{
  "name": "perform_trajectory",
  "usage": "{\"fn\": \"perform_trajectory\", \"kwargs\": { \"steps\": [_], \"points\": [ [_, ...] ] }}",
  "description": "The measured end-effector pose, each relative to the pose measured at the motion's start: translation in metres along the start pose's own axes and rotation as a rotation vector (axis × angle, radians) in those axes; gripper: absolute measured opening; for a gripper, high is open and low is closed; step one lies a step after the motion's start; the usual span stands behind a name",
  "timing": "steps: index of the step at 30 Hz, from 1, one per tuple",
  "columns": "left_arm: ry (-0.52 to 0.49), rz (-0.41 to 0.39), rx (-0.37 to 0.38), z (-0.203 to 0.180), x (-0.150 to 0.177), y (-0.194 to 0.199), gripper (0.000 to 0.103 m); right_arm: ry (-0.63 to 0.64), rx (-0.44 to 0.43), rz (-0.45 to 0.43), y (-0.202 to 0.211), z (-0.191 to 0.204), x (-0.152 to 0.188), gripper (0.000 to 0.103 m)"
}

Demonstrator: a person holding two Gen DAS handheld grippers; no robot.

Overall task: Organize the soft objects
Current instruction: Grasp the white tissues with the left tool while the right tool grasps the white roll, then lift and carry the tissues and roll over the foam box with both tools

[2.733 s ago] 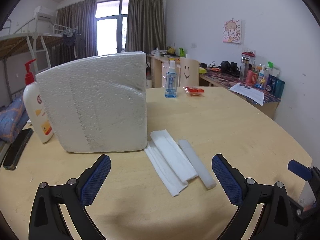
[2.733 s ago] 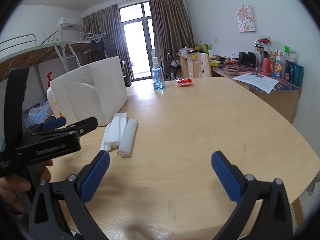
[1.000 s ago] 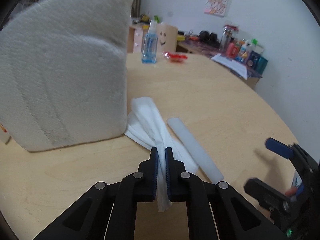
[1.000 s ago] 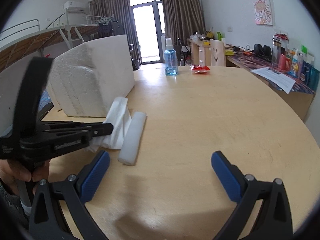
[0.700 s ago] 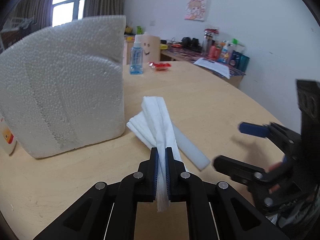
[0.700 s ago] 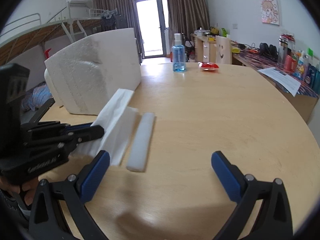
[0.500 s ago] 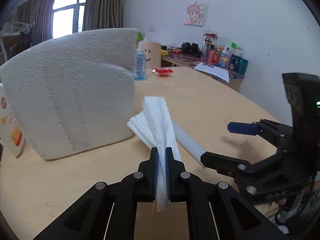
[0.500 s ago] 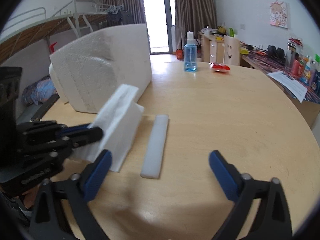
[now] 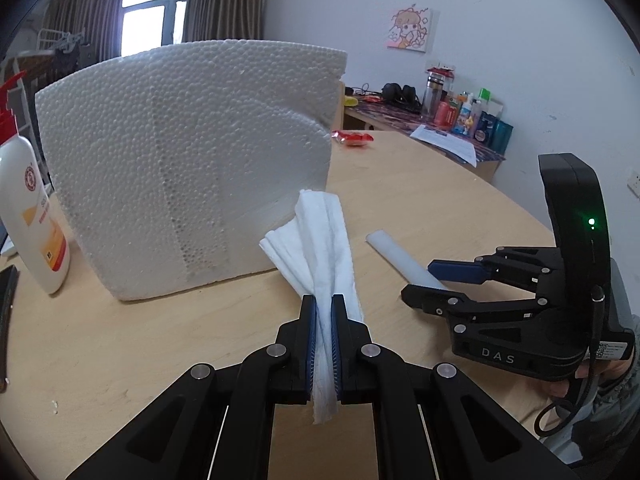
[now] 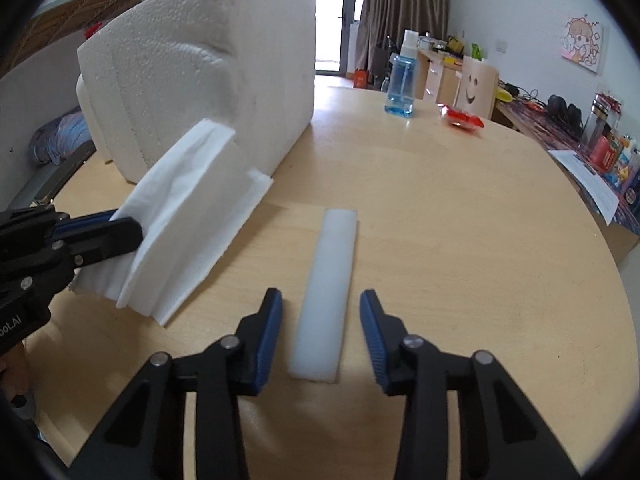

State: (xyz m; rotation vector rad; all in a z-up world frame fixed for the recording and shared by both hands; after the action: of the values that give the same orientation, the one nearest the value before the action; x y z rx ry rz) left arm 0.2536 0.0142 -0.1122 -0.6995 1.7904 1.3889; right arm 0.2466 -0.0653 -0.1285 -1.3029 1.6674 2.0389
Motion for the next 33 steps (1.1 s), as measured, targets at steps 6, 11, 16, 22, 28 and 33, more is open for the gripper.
{"fn": "perform_trajectory", "kwargs": {
  "steps": [6,11,16,22,28,33],
  "points": [
    [-0.003,-0.008,0.009,0.002,0.002,0.005,0.007,0.016,0.006,0.016,0.000,0.003,-0.002,0.030],
    [0.003,-0.014,0.016,0.006,0.005,0.013,0.007,-0.022,-0.003,0.012,0.000,-0.003,-0.003,0.022],
    [-0.011,-0.020,0.033,0.002,0.004,0.016,0.007,-0.039,-0.005,-0.001,0.002,0.000,-0.003,0.020],
    [-0.022,-0.066,0.040,-0.004,-0.005,0.029,0.007,-0.108,-0.068,-0.024,0.012,0.000,-0.002,0.019],
    [-0.035,-0.092,0.025,-0.011,-0.001,0.041,0.007,-0.124,-0.105,-0.110,0.043,0.007,-0.005,0.019],
    [-0.020,-0.131,0.009,-0.014,0.001,0.059,0.007,-0.162,-0.120,-0.160,0.062,0.006,-0.006,0.019]
  ]
}}
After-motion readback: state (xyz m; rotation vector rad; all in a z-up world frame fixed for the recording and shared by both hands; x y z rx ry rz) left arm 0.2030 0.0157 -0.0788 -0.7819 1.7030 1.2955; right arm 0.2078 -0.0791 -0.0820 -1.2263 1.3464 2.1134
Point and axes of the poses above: each gripper's, at about its wrist camera, not at the fingertips, and y roughly against the way its jaws point, z to its left, x to its underside, the point moved 6 cm from there along -y, roughly the way its jaws point, and after that the axes turned 6 degrees about -z, right-handed, at the moved point
